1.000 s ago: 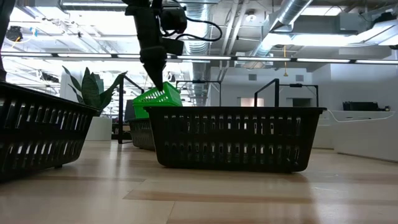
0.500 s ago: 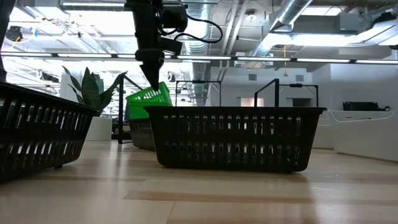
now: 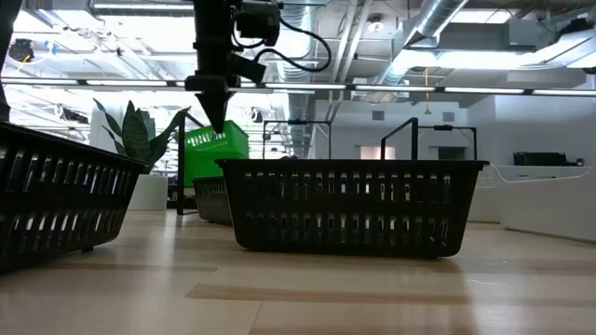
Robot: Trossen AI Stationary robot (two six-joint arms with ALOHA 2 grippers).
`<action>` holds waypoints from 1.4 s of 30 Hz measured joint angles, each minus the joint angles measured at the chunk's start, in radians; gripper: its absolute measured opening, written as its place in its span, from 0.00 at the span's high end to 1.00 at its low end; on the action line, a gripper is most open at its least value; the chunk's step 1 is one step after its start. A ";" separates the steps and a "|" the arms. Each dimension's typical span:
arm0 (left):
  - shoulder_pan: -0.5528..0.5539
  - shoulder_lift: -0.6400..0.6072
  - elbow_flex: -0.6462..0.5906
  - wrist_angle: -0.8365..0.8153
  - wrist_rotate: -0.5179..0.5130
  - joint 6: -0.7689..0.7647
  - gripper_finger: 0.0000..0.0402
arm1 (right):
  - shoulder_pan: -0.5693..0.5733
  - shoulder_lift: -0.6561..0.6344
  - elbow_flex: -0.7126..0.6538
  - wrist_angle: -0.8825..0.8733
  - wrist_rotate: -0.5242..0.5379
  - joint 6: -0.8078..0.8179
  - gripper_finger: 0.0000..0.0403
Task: Stack baskets on shelf by color
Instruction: Stack the green bin on top of the green bin on the shelf, then put the left gray bin on the shelf
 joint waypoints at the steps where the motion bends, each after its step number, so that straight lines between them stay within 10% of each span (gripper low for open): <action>1: -0.001 0.000 0.000 -0.010 -0.008 0.000 1.00 | 0.000 0.000 0.000 0.000 0.000 0.000 0.81; 25: -0.007 0.000 -0.032 0.075 0.057 0.018 0.99 | 0.000 0.000 0.000 0.000 0.000 -0.001 0.81; 42: -0.004 0.000 0.020 0.152 0.092 -0.136 0.65 | 0.000 0.000 0.000 0.000 0.000 -0.002 0.81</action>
